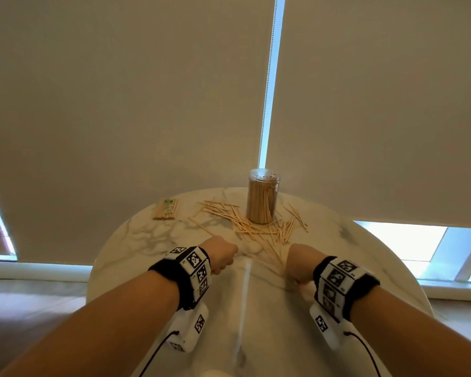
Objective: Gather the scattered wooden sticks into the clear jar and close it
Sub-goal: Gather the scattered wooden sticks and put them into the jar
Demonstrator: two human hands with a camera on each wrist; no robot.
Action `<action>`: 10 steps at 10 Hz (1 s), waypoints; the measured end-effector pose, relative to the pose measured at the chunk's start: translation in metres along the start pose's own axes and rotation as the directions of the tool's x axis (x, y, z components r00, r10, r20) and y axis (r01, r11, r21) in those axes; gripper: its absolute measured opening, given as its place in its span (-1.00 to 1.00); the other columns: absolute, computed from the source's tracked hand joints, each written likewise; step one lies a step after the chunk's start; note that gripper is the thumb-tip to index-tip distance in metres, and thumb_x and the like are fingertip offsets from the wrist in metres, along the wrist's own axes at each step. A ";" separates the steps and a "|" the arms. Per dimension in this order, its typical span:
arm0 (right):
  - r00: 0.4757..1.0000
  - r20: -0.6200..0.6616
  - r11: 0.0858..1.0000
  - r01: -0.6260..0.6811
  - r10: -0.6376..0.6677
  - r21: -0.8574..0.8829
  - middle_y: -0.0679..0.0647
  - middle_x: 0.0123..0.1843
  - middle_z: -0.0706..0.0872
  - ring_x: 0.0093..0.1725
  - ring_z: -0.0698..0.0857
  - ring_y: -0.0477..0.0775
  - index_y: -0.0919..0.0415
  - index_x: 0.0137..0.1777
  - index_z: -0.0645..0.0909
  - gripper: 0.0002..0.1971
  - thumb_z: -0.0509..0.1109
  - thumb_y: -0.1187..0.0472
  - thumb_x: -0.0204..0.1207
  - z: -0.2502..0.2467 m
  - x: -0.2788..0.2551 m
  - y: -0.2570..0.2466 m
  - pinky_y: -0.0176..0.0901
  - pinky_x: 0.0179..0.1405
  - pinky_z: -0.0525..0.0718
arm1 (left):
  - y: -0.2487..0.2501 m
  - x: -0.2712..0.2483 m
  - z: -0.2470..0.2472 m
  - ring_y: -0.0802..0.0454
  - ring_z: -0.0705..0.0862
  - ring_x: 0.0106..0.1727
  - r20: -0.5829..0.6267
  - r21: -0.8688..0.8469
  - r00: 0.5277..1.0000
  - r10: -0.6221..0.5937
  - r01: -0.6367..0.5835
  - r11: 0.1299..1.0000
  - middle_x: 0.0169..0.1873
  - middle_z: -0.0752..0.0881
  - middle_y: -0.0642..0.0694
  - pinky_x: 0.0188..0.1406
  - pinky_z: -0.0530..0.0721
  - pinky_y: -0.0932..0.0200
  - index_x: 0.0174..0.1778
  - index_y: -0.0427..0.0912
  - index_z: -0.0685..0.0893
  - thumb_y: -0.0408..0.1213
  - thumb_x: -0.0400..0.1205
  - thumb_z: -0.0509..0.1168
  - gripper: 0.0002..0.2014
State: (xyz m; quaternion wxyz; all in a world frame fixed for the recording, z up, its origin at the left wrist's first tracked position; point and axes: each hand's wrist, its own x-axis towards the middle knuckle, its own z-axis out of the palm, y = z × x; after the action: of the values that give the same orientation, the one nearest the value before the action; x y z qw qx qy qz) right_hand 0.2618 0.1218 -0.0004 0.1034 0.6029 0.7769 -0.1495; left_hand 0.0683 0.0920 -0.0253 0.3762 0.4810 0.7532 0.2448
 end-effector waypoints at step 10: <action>0.939 -0.105 0.838 0.339 -0.327 0.427 0.13 -0.03 0.83 -0.07 0.84 0.07 0.23 0.05 0.74 -0.88 0.39 0.36 0.62 -0.001 -0.018 -0.040 -0.11 -0.01 0.85 | 0.025 0.024 -0.034 0.01 0.56 -0.45 -0.480 -0.785 0.873 -0.088 -0.383 0.488 -0.40 0.53 -0.09 -0.28 0.65 0.01 -0.01 -0.22 0.54 -0.30 0.83 -0.01 -0.76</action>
State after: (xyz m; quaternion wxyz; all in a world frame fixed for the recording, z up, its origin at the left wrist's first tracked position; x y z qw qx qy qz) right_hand 0.2274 0.0964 0.0108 -0.0732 0.4684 0.8172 -0.3277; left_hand 0.0479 0.1240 0.0052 0.3519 0.2206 0.5490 0.7253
